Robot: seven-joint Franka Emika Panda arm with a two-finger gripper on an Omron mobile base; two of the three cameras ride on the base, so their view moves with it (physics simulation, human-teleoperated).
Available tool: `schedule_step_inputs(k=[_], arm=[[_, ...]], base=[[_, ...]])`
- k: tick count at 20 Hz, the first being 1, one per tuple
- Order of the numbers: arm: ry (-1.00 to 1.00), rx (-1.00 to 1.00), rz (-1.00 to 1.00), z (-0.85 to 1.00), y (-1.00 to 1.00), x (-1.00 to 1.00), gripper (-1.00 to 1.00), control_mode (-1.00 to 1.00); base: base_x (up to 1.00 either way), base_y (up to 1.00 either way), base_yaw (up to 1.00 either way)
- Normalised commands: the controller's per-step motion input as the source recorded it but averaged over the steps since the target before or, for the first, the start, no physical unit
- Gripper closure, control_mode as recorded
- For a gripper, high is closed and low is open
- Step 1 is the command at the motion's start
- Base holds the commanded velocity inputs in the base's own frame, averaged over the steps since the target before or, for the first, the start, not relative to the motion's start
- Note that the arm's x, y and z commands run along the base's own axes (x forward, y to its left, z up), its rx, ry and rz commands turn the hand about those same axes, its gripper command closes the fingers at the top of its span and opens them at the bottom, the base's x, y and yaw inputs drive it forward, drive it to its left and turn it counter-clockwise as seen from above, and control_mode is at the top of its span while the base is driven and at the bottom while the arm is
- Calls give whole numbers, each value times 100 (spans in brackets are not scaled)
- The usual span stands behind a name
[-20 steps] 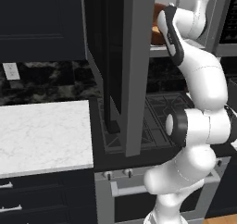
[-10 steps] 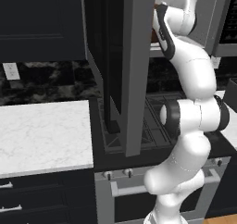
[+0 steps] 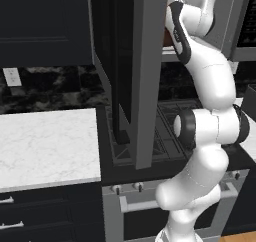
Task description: Pick the squash from the sink and place it in the bowl. Then pick the bowl and place it in the microwave. Then close the microwave door and press the start button.
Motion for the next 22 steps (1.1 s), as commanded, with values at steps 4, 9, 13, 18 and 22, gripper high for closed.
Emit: schedule_step_inputs(k=[4,9,13,18,22], arm=[[-15,0,0,-25,2,-81,-100,-100],[-12,0,0,-47,0,-100,-100,-100],[-14,0,0,-43,0,-100,-100,-100],[-2,-1,0,-46,-9,-54,-100,-100],[1,-24,0,-49,-12,3,-100,-100]], base=[[0,0,0],[0,0,0],[0,0,0],[0,0,0],[0,0,0]])
